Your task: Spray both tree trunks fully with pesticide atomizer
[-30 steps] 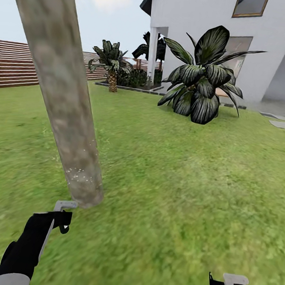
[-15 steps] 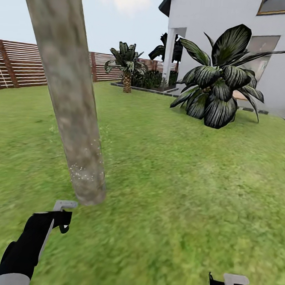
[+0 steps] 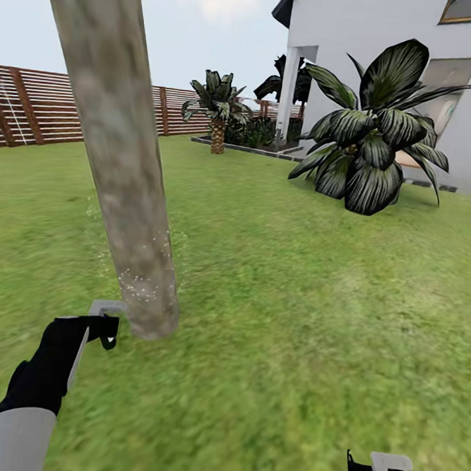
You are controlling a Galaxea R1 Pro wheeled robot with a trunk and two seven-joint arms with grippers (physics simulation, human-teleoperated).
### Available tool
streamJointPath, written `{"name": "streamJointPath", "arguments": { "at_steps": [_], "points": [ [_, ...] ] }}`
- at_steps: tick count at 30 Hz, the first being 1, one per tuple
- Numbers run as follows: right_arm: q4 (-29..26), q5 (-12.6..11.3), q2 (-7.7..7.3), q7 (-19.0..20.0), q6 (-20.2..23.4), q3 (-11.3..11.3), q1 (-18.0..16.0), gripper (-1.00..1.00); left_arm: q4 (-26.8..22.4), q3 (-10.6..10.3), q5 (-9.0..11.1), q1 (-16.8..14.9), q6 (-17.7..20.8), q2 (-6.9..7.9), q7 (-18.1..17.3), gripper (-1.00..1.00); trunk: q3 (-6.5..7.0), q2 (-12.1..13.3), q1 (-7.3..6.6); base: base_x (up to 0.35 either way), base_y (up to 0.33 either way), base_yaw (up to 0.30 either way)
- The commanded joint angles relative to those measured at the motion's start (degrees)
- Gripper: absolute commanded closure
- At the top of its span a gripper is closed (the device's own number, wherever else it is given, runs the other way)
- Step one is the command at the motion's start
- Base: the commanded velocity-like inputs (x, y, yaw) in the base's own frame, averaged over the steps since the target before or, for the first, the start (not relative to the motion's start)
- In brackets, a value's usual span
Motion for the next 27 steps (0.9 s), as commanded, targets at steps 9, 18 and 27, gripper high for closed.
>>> {"name": "streamJointPath", "arguments": {
  "at_steps": [9, 18, 27],
  "points": [
    [0.0, 0.0, 0.0, 0.0, 0.0, 0.0, 0.0, -1.0, 0.4, -3.0, -0.5, -8.2, 6.7, 1.57, -7.7, 1.0, -0.01, 0.0, 0.0, 0.0, 0.0, 0.276],
    [0.0, 0.0, 0.0, 0.0, 0.0, 0.0, 0.0, -1.0, -0.3, -5.6, -0.4, -12.3, 11.2, 1.64, -8.5, 1.0, -0.01, 0.0, 0.0, 0.005, -0.006, 0.159],
    [0.0, 0.0, 0.0, 0.0, 0.0, 0.0, 0.0, -1.0, -0.5, -5.6, -0.4, -11.9, 11.3, 1.64, -8.5, 1.0, -0.01, 0.0, 0.0, 0.079, -0.233, 0.055]
  ]
}}
